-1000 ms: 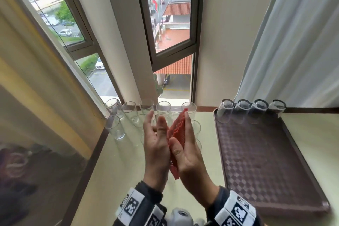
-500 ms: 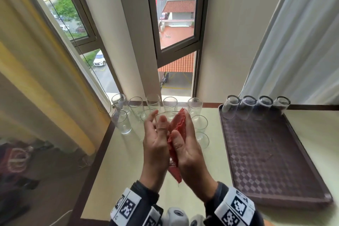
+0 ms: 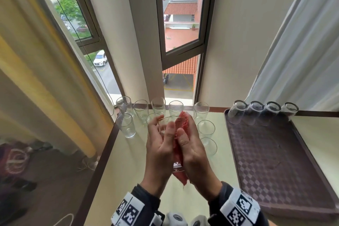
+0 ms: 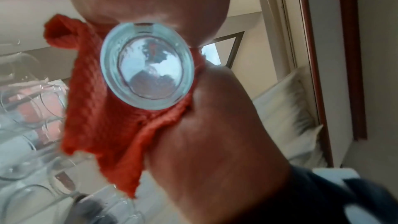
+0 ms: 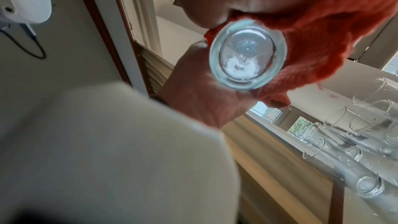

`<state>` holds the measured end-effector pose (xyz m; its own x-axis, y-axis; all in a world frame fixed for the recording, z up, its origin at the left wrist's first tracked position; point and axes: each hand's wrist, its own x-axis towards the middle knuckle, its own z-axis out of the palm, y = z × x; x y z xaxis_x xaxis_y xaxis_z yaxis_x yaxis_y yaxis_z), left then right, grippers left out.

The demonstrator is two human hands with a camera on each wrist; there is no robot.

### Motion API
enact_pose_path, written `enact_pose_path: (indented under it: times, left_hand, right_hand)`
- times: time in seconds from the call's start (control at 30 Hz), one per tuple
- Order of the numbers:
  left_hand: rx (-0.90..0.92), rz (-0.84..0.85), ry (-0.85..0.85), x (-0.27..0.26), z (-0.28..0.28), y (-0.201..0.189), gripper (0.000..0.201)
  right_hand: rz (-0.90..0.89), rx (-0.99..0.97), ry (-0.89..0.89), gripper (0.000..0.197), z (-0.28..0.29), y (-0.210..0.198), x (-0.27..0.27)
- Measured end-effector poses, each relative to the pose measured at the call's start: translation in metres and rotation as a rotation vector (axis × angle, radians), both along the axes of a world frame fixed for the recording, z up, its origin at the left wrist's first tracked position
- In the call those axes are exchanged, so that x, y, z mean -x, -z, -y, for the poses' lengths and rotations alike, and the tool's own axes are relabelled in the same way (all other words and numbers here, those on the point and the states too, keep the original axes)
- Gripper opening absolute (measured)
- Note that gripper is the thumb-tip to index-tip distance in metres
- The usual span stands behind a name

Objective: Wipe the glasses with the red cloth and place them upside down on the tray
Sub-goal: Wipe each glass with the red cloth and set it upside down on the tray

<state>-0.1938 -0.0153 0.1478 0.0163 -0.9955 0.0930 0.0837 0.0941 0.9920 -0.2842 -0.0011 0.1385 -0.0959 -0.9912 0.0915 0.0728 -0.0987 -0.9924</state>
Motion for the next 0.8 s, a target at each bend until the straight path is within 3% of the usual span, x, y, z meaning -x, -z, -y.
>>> enact_pose_path:
  times: [0.1,0.2,0.33,0.47,0.63,0.8]
  left_hand:
    - [0.045,0.032,0.011,0.003,-0.001,-0.003,0.037]
    - [0.032,0.055,0.027,0.011,0.003,-0.007,0.037]
    - [0.009,0.101,-0.023,0.007,0.017,-0.006,0.046]
    - [-0.040,0.000,-0.007,0.004,0.023,-0.002,0.057]
    - [0.015,0.022,0.056,0.015,0.010,-0.001,0.040]
    - [0.023,0.091,0.066,0.016,0.007,-0.001,0.046]
  right_hand:
    - [0.054,0.009,-0.006,0.060,0.014,-0.008,0.007]
    - [0.117,0.013,-0.019,0.041,0.026,-0.021,0.014]
    - [0.096,-0.011,-0.029,0.056,0.026,-0.008,0.010]
    - [0.097,-0.044,-0.056,0.070,0.020,0.004,0.009]
    - [0.198,-0.051,0.027,0.047,0.023,-0.014,0.020]
    - [0.262,-0.053,0.026,0.042,0.020,-0.020,0.020]
